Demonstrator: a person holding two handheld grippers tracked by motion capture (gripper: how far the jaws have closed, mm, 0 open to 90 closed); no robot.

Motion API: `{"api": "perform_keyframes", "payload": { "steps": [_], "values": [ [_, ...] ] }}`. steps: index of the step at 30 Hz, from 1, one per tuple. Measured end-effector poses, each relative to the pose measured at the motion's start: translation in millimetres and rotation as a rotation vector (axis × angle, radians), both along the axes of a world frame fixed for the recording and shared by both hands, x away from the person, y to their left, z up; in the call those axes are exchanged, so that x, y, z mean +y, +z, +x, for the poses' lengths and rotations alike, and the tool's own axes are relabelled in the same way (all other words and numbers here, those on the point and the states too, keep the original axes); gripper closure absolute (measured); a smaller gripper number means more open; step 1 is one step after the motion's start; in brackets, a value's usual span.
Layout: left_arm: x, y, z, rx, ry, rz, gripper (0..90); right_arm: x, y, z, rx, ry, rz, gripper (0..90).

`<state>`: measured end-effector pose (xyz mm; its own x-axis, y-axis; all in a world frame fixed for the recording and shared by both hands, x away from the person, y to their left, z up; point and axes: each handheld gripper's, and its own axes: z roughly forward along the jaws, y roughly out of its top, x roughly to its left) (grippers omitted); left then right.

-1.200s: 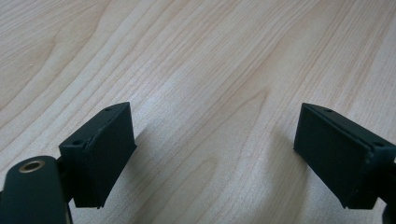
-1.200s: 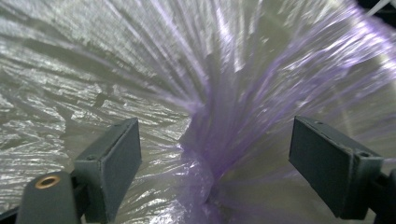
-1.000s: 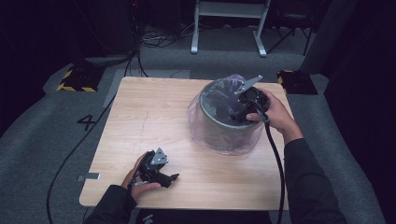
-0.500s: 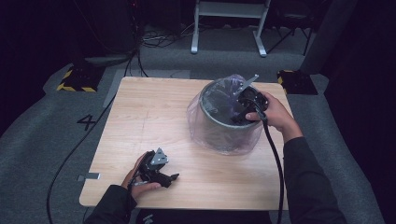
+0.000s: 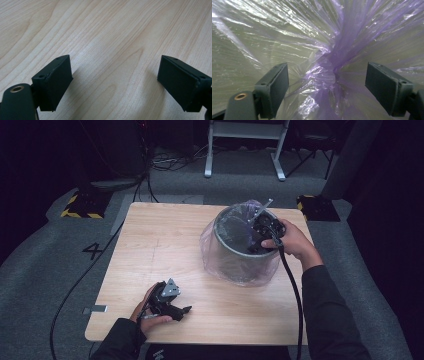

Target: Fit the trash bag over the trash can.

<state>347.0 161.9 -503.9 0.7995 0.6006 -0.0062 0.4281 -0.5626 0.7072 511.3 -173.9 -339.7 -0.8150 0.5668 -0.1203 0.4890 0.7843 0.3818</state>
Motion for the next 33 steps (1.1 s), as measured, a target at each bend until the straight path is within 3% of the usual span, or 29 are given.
{"api": "perform_keyframes", "payload": {
  "steps": [8,21,33],
  "values": [
    [0.0,0.0,0.0,0.000,0.000,0.000,11.9,-0.5,-0.2,-0.4,0.001,-0.002,0.001,20.7],
    [0.0,-0.1,0.0,0.000,0.000,-0.001,11.9,-1.8,3.0,-6.5,-0.059,0.003,0.039,18.6],
    [-0.1,-0.2,0.0,-0.001,0.000,-0.002,11.9,-5.7,5.0,-11.6,-0.090,-0.006,0.119,22.0]
  ]
}}
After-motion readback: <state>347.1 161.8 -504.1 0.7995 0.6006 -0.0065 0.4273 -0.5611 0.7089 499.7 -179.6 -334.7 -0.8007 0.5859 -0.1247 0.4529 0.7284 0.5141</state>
